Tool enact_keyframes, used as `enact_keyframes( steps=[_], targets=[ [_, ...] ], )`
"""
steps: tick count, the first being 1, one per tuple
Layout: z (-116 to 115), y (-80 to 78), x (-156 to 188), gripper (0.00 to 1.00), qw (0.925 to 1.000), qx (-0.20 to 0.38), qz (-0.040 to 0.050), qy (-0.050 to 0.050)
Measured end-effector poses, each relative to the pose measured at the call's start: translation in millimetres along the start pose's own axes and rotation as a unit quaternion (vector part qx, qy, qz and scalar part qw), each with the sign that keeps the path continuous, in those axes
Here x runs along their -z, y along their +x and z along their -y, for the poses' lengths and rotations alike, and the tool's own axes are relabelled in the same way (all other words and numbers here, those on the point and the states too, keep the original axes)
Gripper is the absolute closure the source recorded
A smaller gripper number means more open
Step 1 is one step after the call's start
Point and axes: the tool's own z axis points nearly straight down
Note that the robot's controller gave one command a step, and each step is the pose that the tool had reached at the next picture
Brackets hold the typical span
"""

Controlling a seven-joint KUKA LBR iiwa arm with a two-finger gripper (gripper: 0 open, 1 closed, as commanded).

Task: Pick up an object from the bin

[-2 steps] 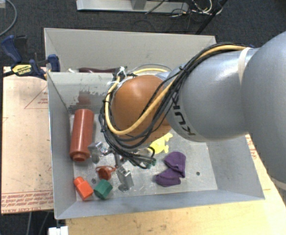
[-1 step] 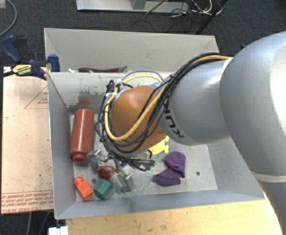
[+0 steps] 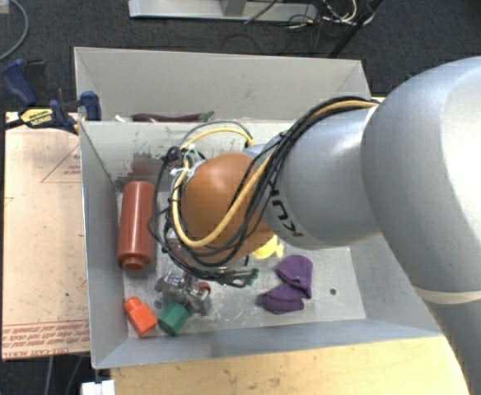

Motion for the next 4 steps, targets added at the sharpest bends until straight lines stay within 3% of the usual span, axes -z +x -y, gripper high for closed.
enact_keyframes(
  steps=[4],
  targets=[
    [-1, 0.0, 26, 1.0, 1.0, 0.008, -0.0003, 0.0]
  ],
)
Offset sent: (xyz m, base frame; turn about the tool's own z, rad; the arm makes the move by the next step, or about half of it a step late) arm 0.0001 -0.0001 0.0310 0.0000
